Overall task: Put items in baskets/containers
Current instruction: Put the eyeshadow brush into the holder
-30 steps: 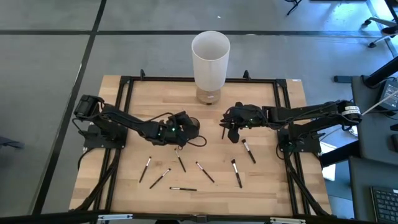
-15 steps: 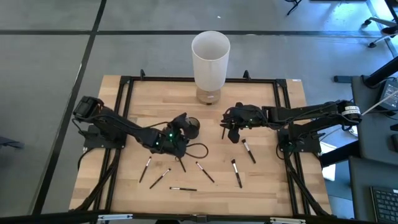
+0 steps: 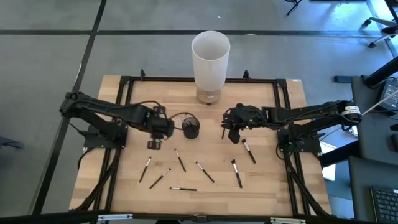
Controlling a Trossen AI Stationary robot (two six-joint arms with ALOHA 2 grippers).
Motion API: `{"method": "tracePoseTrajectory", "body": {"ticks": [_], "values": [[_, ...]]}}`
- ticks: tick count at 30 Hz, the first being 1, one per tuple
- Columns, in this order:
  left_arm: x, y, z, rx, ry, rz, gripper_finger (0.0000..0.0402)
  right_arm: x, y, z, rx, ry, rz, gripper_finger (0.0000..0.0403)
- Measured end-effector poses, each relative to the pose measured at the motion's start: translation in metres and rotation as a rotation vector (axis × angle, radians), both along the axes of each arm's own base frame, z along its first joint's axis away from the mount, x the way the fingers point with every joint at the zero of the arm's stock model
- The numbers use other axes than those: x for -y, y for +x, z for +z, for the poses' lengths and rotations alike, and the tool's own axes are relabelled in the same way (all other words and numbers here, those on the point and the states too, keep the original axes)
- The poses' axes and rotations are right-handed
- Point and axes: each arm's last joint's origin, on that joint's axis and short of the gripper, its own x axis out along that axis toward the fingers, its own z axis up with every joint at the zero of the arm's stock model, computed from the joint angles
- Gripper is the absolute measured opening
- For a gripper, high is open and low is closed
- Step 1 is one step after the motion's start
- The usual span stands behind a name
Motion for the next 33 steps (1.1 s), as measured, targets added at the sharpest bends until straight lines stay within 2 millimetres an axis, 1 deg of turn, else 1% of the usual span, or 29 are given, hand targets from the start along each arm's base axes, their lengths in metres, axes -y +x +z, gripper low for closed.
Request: {"method": "tracePoseTrajectory", "body": {"ticks": [2, 5, 7, 9, 12, 15, 19, 26, 33], "values": [[-0.005, -0.012, -0.011, -0.058, -0.001, 0.017, 0.009, 0.0, 0.0, 0.0, 0.0, 0.0, 0.0, 0.009], [-0.009, -0.027, -0.036, -0.156, 0.02, -0.04, 0.0089, 0.0, 0.0, 0.0, 0.0, 0.0, 0.001, 0.009], [-0.01, -0.033, -0.055, -0.202, 0.045, -0.042, 0.0092, 0.0, 0.0, 0.0, 0.0, 0.0, 0.001, 0.009], [-0.015, -0.037, -0.072, -0.218, 0.064, 0.008, 0.0097, 0.0, 0.0, 0.0, 0.0, 0.0, 0.001, 0.009], [-0.025, -0.04, -0.092, -0.228, -0.006, 0.063, 0.011, 0.0, 0.0, 0.0, 0.003, -0.001, 0.001, 0.009], [-0.034, -0.045, -0.106, -0.264, -0.079, 0.05, 0.0123, 0.0, 0.0, 0.001, 0.005, -0.013, 0.009, 0.009], [-0.043, -0.054, -0.117, -0.33, -0.101, -0.019, 0.0135, 0.0, 0.0, 0.001, 0.003, -0.023, 0.015, 0.009], [-0.053, -0.048, -0.117, -0.289, -0.073, -0.135, 0.0129, 0.0, 0.0, 0.0, -0.003, -0.032, 0.022, 0.009], [-0.059, -0.046, -0.121, -0.309, -0.076, -0.147, 0.0121, 0.0, 0.0, 0.0, -0.01, -0.028, 0.028, 0.009]]}}
